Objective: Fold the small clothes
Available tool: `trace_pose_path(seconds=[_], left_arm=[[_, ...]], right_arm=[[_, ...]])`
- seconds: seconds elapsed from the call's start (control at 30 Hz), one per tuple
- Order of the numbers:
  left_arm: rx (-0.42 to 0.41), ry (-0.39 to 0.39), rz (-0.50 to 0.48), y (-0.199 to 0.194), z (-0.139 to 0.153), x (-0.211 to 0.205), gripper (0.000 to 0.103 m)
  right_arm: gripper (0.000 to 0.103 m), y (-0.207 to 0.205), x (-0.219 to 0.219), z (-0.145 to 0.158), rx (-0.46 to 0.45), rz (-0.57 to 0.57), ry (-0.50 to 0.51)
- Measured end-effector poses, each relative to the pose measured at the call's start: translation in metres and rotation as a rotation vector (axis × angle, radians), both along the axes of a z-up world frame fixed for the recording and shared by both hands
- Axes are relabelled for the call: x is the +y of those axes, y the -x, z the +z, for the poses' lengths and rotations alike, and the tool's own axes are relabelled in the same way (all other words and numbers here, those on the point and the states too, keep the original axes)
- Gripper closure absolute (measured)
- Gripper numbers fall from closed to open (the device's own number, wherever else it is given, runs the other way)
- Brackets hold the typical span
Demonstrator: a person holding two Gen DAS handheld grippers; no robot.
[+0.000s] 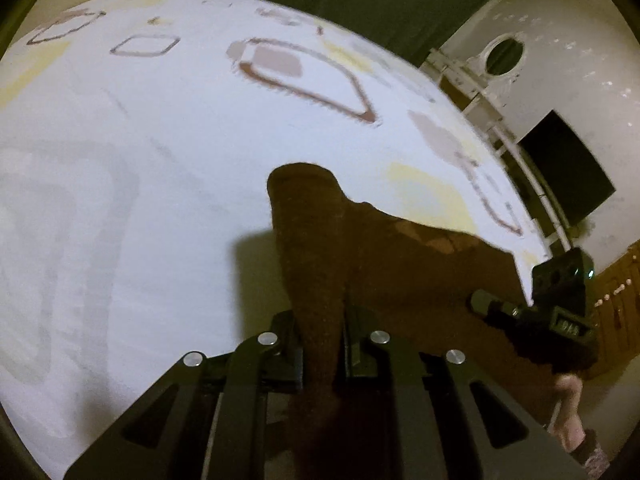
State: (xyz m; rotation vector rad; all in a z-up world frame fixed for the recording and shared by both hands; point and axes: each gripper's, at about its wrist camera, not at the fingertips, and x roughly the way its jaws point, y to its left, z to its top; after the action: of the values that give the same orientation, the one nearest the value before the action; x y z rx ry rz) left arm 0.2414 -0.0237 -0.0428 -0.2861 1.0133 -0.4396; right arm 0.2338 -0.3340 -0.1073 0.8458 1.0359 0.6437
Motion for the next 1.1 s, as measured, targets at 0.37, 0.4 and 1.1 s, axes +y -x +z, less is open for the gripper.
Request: trace_pose_path(seconds=[0.37, 0.4, 1.1], left_arm=[[-0.006, -0.040, 0.015, -0.003, -0.014, -0.006, 0.088], [-0.009, -0.044, 0.015, -0.003, -0.014, -0.006, 0.088], [0.058, 0.130, -0.030, 0.030, -0.009, 0.024, 0.040]], right_arm=[[0.078, -0.011, -0.006, -0.022, 0.077, -0.013, -0.033], [0.078, -0.010, -0.006, -0.022, 0.077, -0.013, -0.034], [0.035, 0.043, -0.049, -0.002, 0.053, -0.101, -0.084]])
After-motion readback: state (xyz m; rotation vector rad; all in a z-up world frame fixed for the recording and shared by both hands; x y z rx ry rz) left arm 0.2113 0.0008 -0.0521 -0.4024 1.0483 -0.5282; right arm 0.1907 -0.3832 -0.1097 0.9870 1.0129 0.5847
